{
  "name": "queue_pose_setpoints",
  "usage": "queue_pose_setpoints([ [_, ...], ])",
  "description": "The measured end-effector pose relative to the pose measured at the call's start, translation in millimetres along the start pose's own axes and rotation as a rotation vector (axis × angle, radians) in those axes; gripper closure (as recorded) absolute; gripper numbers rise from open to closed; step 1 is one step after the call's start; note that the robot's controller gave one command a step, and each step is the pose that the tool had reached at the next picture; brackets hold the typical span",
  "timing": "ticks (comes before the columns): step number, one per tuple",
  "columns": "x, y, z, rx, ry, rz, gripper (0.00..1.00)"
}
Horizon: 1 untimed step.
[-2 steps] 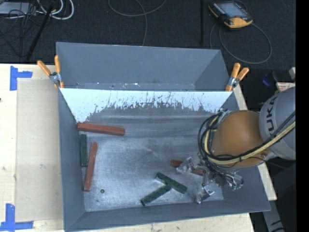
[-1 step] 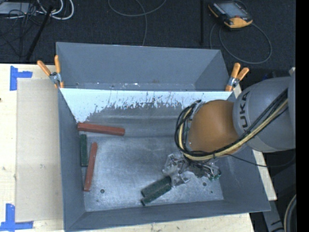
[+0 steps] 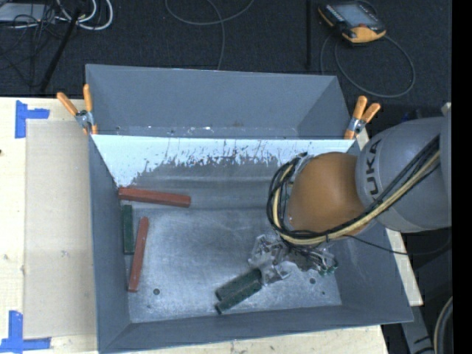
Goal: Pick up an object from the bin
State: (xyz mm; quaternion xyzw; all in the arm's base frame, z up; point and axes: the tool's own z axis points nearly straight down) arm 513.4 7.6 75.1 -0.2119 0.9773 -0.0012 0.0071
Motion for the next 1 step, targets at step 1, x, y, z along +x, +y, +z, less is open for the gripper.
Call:
queue_pose_setpoints([
  [1,27.7,-8.0,-127.3,-0.006,0.013,-0.021,1.00],
])
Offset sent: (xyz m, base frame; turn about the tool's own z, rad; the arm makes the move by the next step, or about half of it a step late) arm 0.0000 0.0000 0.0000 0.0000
